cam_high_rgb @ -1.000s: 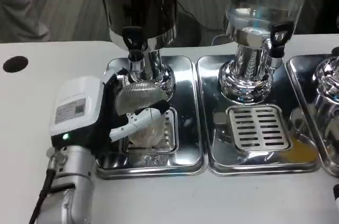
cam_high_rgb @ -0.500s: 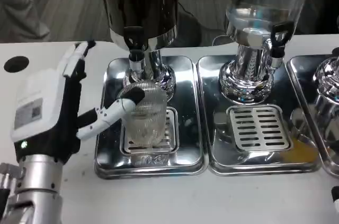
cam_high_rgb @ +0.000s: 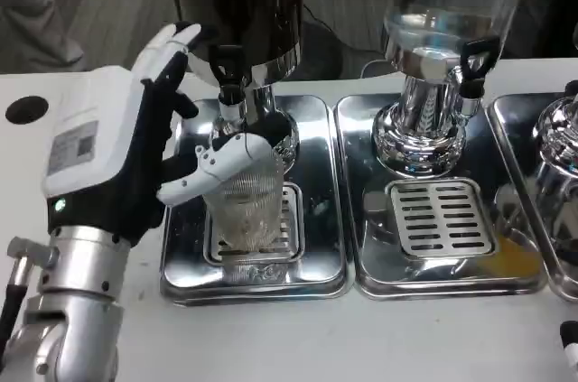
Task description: Grasp the cup under the faucet to collect the drink, then remove the cup.
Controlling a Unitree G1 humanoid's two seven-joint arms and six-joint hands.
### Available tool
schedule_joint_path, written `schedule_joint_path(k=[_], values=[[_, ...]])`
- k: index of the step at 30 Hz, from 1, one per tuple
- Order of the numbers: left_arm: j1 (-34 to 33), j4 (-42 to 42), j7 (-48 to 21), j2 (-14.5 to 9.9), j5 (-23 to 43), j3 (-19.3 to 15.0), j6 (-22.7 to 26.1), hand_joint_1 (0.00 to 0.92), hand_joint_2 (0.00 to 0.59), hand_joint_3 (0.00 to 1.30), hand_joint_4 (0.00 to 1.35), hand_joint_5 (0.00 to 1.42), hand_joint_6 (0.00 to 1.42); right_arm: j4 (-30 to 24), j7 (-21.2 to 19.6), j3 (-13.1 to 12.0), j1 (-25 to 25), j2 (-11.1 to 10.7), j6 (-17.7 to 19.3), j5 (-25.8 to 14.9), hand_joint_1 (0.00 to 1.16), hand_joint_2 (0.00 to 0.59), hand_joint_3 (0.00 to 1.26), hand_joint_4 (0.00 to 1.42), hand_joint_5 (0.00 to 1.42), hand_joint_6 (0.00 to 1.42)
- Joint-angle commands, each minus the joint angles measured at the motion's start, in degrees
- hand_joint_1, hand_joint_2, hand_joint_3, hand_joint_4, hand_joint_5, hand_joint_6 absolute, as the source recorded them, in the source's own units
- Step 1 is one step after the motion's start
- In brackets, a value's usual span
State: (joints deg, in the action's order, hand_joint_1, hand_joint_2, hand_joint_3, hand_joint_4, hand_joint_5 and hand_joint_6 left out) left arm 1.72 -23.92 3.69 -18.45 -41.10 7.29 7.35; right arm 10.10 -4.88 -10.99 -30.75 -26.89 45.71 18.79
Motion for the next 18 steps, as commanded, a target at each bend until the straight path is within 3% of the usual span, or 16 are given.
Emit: schedule_joint_path(k=[1, 18], values=[[-1.53, -0.36, -1.75, 0.84, -0.76, 0.43, 1.0, 0.0, 0.034, 0.21, 0.13, 0.59, 0.81, 0.39, -0.04, -0.71, -0.38, -0.09, 1.41, -0.64, 0.29, 0.444, 0.12, 0.0, 0.0, 0.0], [-2.17, -0.78, -5.29, 2.07, -0.83, 1.74, 2.1, 0.0, 0.026, 0.23, 0.15, 0.62, 0.82, 0.9, 0.21, -1.06, -0.44, -0.26, 2.29, -0.94, 0.29, 0.444, 0.1, 0.0, 0.0, 0.0]])
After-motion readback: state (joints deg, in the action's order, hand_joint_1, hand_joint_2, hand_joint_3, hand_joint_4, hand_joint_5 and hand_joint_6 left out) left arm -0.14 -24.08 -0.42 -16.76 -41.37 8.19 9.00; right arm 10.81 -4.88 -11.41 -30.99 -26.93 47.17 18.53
